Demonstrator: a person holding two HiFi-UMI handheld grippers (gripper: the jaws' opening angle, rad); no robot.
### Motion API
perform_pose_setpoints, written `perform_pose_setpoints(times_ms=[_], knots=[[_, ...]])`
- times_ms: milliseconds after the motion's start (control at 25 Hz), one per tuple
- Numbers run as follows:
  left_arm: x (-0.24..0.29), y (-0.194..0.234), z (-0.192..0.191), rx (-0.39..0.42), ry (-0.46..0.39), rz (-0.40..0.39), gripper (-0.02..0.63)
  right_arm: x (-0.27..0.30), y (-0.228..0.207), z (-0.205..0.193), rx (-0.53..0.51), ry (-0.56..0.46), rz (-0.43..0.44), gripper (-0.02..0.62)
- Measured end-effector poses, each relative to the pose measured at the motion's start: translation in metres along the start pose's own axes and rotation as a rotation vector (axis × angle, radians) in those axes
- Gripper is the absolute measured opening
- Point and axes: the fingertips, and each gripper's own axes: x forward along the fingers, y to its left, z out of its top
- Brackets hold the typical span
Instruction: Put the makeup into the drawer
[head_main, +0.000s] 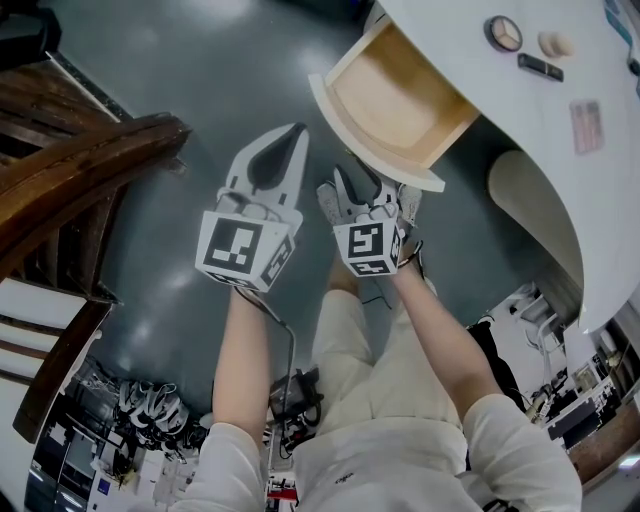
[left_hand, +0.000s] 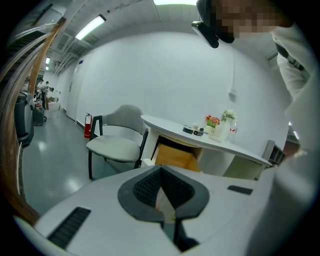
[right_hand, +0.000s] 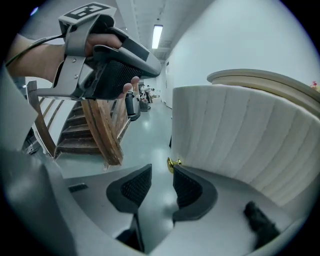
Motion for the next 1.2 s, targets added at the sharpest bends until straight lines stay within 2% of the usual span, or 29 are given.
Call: perform_pose_setpoints(times_ms=[400,760,960,1200], knots=[[-0.009,0.008,-0.003,0.007,0.006,0.005,0.008,-0.001,0.017,-0.002,0.037,0.002,-0.019,0.133],[-0.021,0.008,0.005,0.025,0.016,-0.001,0.008,-0.011,0.015,-0.003,-0.016,0.032,-0.029,0.15],[-0.037,0.002,0.008,0.007,0.035,-0.008,0.008,-0.04,0.028,0.002,0.006,0.061,0.053,0.143],[-0.053,-0.017,0.007,-0.019,0.05,-0.027,0.008,-0.086,0.03,0.029,-0.011,0.047,0.123,0.055]])
